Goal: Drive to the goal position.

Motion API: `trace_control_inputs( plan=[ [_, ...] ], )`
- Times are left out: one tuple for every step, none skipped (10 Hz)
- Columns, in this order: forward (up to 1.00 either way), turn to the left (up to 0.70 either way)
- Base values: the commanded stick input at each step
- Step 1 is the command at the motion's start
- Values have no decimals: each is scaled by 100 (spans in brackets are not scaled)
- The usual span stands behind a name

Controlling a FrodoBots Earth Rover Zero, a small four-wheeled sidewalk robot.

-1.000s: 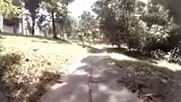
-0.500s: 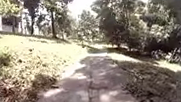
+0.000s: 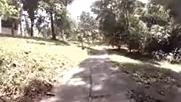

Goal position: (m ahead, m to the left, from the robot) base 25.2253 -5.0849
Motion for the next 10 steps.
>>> trace_control_inputs(
  plan=[
    [45,0],
    [45,0],
    [45,0],
    [45,0],
    [45,0],
    [45,0],
    [45,0],
    [45,0],
    [45,0],
    [45,0]
  ],
)
